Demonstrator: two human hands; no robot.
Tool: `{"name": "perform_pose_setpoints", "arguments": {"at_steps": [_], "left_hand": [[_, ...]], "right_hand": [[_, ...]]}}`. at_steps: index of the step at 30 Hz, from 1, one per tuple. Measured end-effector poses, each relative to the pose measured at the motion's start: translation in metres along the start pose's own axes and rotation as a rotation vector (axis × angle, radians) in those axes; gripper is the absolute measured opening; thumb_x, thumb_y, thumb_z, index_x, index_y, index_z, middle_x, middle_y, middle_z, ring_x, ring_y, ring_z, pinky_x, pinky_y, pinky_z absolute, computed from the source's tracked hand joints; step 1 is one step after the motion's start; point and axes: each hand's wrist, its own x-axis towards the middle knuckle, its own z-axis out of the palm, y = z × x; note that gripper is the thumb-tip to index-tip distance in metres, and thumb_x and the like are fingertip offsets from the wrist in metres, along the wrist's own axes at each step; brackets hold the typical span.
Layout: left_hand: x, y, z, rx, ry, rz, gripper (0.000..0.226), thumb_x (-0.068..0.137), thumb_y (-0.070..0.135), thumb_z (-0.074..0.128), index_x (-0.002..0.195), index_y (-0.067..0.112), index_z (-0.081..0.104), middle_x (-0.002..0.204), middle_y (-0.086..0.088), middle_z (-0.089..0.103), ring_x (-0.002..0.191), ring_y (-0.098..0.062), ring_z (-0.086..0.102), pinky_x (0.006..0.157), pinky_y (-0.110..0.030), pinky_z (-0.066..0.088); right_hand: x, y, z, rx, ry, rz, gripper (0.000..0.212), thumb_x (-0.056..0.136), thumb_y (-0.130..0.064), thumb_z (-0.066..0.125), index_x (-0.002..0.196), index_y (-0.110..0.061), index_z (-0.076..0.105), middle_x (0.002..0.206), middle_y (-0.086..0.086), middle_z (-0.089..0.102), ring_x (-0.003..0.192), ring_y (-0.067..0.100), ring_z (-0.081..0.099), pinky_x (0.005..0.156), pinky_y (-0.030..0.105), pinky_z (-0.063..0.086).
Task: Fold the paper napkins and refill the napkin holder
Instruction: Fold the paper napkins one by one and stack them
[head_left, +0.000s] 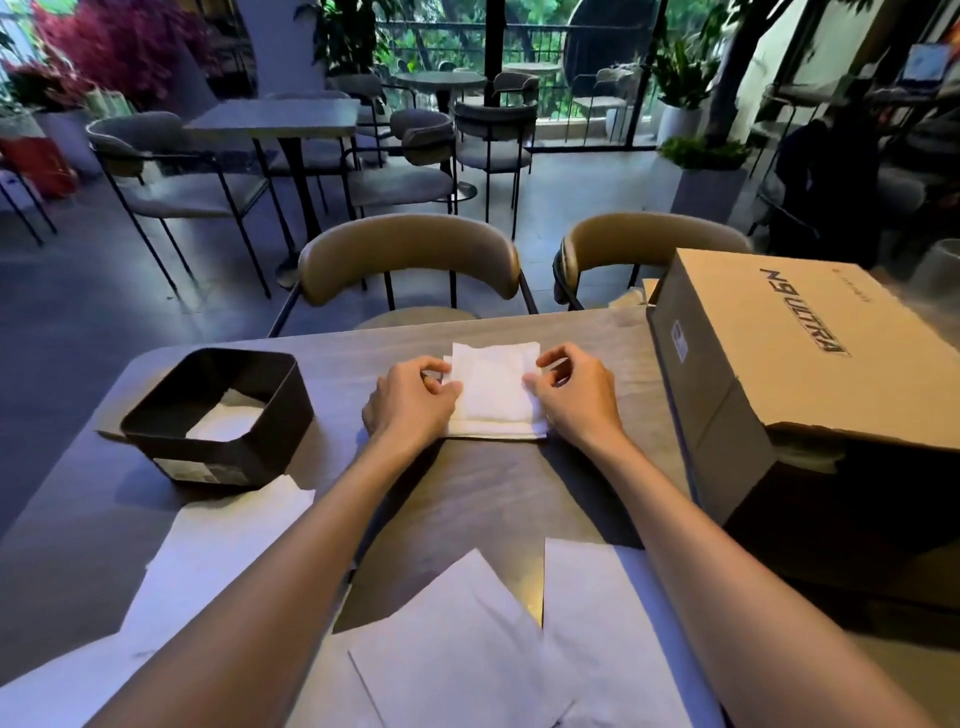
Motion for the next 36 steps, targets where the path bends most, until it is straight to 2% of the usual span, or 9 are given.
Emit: {"name": "perform_pose_setpoints", "arguments": {"at_steps": [9, 13, 16, 18, 23, 26, 30, 33, 36], "left_hand": [[-0.007, -0.005, -0.007, -0.079, -0.086, 0.019, 0.038, 0.090, 0.033, 0.071, 0.127, 0.025, 0.062, 0.080, 0.002, 0.071, 0.087, -0.017, 0.065, 0.079, -0.038, 0.055], [-0.021, -0.001, -0.016, -0.123, -0.050, 0.065, 0.054, 0.088, 0.040, 0.074, 0.135, 0.026, 0.051, 0.084, 0.006, 0.065, 0.082, -0.008, 0.059, 0.070, -0.030, 0.049], [-0.044, 0.005, -0.021, -0.034, -0.064, 0.157, 0.031, 0.089, 0.046, 0.070, 0.115, 0.029, 0.063, 0.093, 0.007, 0.063, 0.089, -0.011, 0.060, 0.074, -0.033, 0.054], [-0.066, 0.013, -0.023, 0.009, -0.176, 0.193, 0.020, 0.089, 0.047, 0.069, 0.098, 0.030, 0.068, 0.088, 0.007, 0.067, 0.086, -0.012, 0.064, 0.075, -0.035, 0.057], [-0.122, 0.029, -0.011, 0.126, -0.539, 0.360, 0.030, 0.077, 0.055, 0.077, 0.086, 0.027, 0.069, 0.073, 0.006, 0.067, 0.068, -0.011, 0.062, 0.062, -0.032, 0.051], [-0.142, 0.030, 0.001, 0.173, -0.528, 0.447, 0.025, 0.079, 0.045, 0.080, 0.088, 0.022, 0.073, 0.076, 0.003, 0.065, 0.070, -0.014, 0.060, 0.066, -0.037, 0.052], [-0.151, 0.020, 0.003, 0.151, -0.443, 0.466, 0.014, 0.087, 0.039, 0.073, 0.085, 0.027, 0.069, 0.088, 0.005, 0.063, 0.078, -0.014, 0.060, 0.070, -0.036, 0.051], [-0.157, 0.020, -0.002, -0.136, -0.355, 0.358, 0.023, 0.085, 0.041, 0.075, 0.102, 0.031, 0.063, 0.096, 0.010, 0.063, 0.077, -0.003, 0.059, 0.068, -0.025, 0.048], [-0.159, 0.023, -0.017, -0.373, -0.375, 0.204, 0.044, 0.081, 0.050, 0.076, 0.116, 0.026, 0.061, 0.102, 0.008, 0.070, 0.090, -0.007, 0.068, 0.075, -0.026, 0.056]], "right_hand": [[-0.013, 0.000, -0.003, -0.067, -0.060, 0.052, 0.027, 0.083, -0.033, 0.080, 0.101, -0.025, 0.061, 0.090, -0.001, 0.067, 0.084, 0.015, 0.066, 0.070, 0.030, 0.057], [-0.024, -0.008, -0.017, -0.114, -0.084, 0.016, 0.036, 0.086, -0.043, 0.077, 0.111, -0.028, 0.057, 0.086, -0.008, 0.063, 0.079, 0.008, 0.062, 0.061, 0.021, 0.049], [-0.036, -0.012, -0.048, -0.174, -0.193, -0.059, 0.029, 0.083, -0.049, 0.078, 0.097, -0.030, 0.061, 0.084, -0.012, 0.064, 0.076, 0.005, 0.062, 0.058, 0.019, 0.046], [-0.051, -0.018, -0.071, -0.219, -0.321, -0.099, 0.024, 0.081, -0.048, 0.079, 0.088, -0.030, 0.065, 0.080, -0.010, 0.069, 0.074, 0.005, 0.063, 0.060, 0.022, 0.049], [-0.100, -0.028, -0.106, -0.327, -0.507, -0.079, 0.022, 0.082, -0.045, 0.080, 0.084, -0.026, 0.069, 0.078, -0.006, 0.072, 0.076, 0.008, 0.068, 0.067, 0.028, 0.055], [-0.123, -0.030, -0.122, -0.464, -0.606, -0.056, 0.028, 0.080, -0.045, 0.082, 0.090, -0.022, 0.070, 0.086, -0.002, 0.071, 0.081, 0.015, 0.066, 0.069, 0.030, 0.056], [-0.144, -0.031, -0.131, -0.622, -0.624, -0.064, 0.021, 0.082, -0.041, 0.081, 0.088, -0.027, 0.067, 0.090, -0.005, 0.065, 0.080, 0.011, 0.059, 0.061, 0.025, 0.043], [-0.148, -0.040, -0.138, -0.444, -0.555, -0.079, 0.012, 0.087, -0.039, 0.076, 0.090, -0.030, 0.068, 0.088, -0.007, 0.067, 0.082, 0.010, 0.062, 0.067, 0.027, 0.047], [-0.147, -0.054, -0.145, -0.069, -0.403, -0.109, 0.013, 0.091, -0.040, 0.071, 0.094, -0.028, 0.070, 0.085, -0.009, 0.071, 0.079, 0.001, 0.066, 0.069, 0.020, 0.047]]}}
